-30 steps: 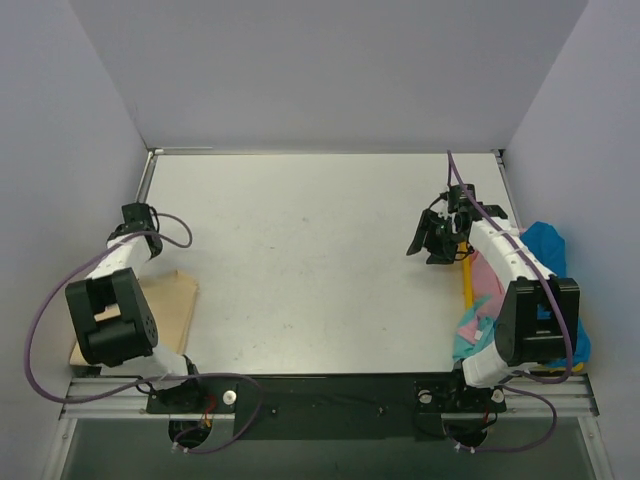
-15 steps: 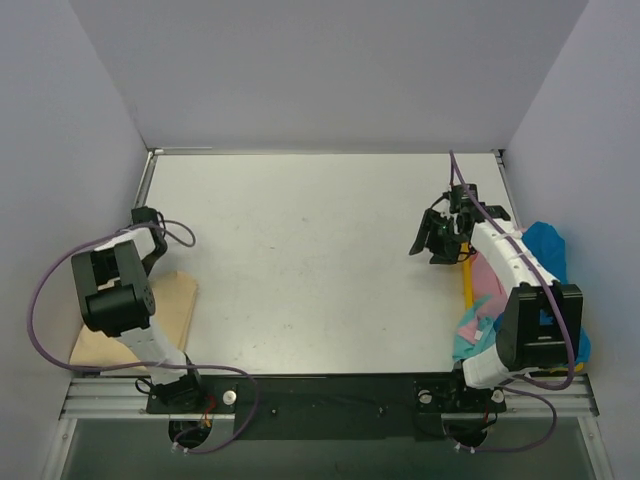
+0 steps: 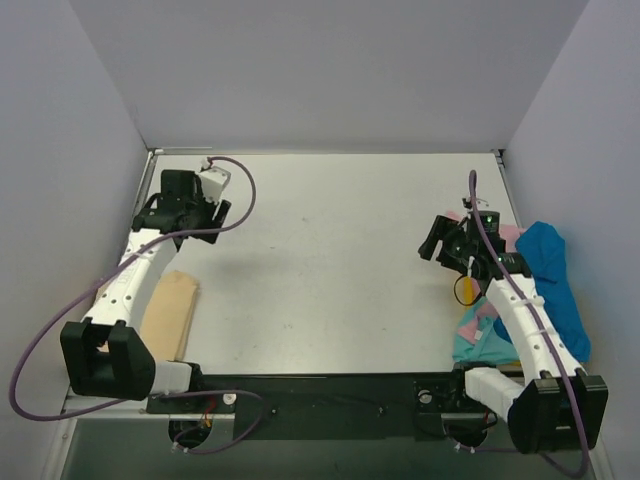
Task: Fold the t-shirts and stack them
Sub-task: Put the neatly folded tshirt into the corner of the board with the left arm
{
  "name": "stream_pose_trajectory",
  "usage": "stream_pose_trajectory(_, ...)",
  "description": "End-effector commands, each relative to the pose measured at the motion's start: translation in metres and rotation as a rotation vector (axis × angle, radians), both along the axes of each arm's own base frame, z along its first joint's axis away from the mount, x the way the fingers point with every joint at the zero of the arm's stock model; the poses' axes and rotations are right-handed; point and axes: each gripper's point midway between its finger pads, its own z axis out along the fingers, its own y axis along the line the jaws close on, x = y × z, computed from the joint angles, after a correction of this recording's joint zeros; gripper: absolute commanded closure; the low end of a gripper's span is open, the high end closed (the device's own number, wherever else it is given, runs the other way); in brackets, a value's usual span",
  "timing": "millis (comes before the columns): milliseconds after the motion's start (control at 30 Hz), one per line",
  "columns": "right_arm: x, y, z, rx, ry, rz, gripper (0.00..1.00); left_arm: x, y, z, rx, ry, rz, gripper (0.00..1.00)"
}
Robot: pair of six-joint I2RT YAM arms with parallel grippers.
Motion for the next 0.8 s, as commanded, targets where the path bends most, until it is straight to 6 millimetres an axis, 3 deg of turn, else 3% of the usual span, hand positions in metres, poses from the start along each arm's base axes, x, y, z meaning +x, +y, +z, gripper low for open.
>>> stream_pose_trajectory(0,0.005,-0.012,0.01,-0.06,-0.185,-0.021,0.27,-0.02,-0.072,-0.018,-0.256,0.007,-0.182,0.23)
stream_pose_trajectory(33,-0.002,-0.013,-0.003,-0.064,-0.176,-0.021,0.26,-0.026,-0.081,-0.026,-0.265,0.0,-0.202,0.23)
stream_pose_trajectory(67,0.001,-0.014,0.006,-0.071,-0.241,-0.023,0.25,-0.023,-0.086,-0.025,-0.267,-0.035,-0.207,0.23)
stream_pose_trajectory(100,-0.005,-0.016,-0.007,-0.079,-0.233,-0.025,0.25,-0.034,-0.089,-0.041,-0.258,-0.019,-0.198,0.22)
stream_pose_trajectory(300,-0.014,-0.03,-0.013,-0.148,-0.387,-0.059,0.24,-0.046,-0.078,-0.08,-0.238,-0.062,-0.073,0.22)
stream_pose_trajectory(433,-0.016,-0.035,-0.02,-0.177,-0.448,-0.075,0.24,-0.048,-0.073,-0.088,-0.216,-0.087,-0.077,0.22)
stream_pose_trajectory(600,-0.018,-0.036,-0.029,-0.178,-0.446,-0.079,0.24,-0.06,-0.087,-0.103,-0.289,-0.048,-0.132,0.22)
stream_pose_trajectory(767,-0.019,-0.034,-0.032,-0.167,-0.437,-0.072,0.24,-0.056,-0.079,-0.101,-0.289,-0.077,-0.101,0.21)
